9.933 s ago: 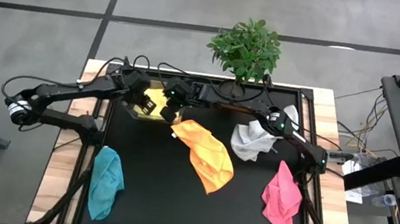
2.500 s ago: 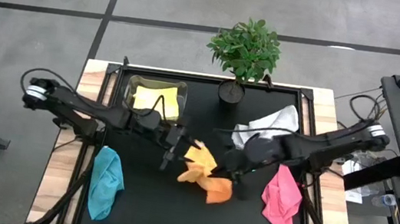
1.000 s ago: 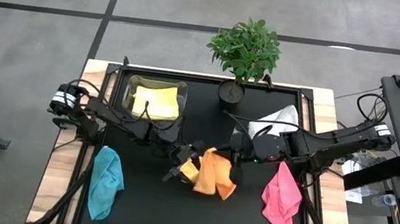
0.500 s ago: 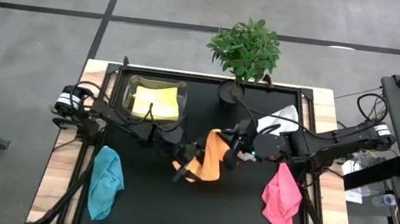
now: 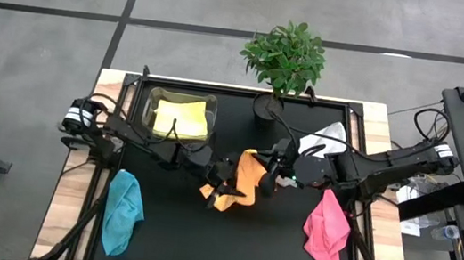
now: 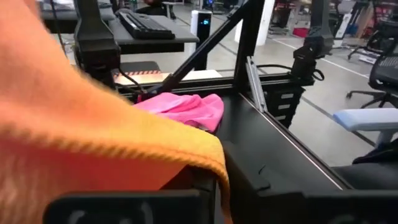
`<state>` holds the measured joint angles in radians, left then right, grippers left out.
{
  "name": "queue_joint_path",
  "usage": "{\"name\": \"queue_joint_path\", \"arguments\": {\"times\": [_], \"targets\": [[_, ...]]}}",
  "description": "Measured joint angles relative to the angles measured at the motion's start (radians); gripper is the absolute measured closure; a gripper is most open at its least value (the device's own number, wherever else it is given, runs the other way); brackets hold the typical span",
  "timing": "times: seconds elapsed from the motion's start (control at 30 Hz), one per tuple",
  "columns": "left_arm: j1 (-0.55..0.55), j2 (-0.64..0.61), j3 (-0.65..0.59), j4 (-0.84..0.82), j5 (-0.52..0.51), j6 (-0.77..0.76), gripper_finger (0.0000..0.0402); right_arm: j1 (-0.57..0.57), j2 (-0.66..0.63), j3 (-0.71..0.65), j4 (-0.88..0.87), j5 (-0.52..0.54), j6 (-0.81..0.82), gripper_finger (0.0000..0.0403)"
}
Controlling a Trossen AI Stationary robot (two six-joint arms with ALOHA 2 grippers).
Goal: Fold microfiber towels
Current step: Fold the orange towel
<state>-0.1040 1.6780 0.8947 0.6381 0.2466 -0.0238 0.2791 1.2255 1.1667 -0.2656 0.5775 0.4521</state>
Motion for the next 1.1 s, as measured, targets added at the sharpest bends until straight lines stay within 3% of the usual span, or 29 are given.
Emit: {"name": "queue_joint_path", "arguments": {"times": [0.07, 0.2, 0.3, 0.37, 0.63, 0.87, 1.1], "targets": [[-0.001, -0.028, -0.002, -0.04, 0.0, 0.003, 0.04, 0.01, -0.004, 0.0, -0.022, -0.027, -0.007, 0.0394], [-0.003, -0.136, 0.002, -0.229, 0.013, -0.001, 0.0401, 0.031, -0.02, 0.004, -0.091, -0.186, 0.002, 0.0394], [-0.004, -0.243, 0.007, -0.407, 0.078, -0.034, 0.0401, 0.046, -0.019, 0.001, -0.128, -0.331, 0.019, 0.0394], [-0.005, -0.307, 0.005, -0.492, 0.118, -0.051, 0.0401, 0.062, -0.006, -0.015, -0.125, -0.372, 0.032, 0.0394], [-0.022, -0.451, -0.02, -0.693, 0.147, -0.171, 0.0401, 0.084, 0.137, -0.131, -0.038, -0.37, 0.122, 0.0386], [-0.012, -0.419, -0.037, -0.709, 0.085, -0.232, 0.0402, 0.044, 0.274, -0.166, -0.031, -0.367, 0.209, 0.0331], [0.022, -0.37, -0.037, -0.817, 0.035, -0.26, 0.0402, -0.024, 0.296, -0.143, -0.222, -0.362, 0.289, 0.0275]]}}
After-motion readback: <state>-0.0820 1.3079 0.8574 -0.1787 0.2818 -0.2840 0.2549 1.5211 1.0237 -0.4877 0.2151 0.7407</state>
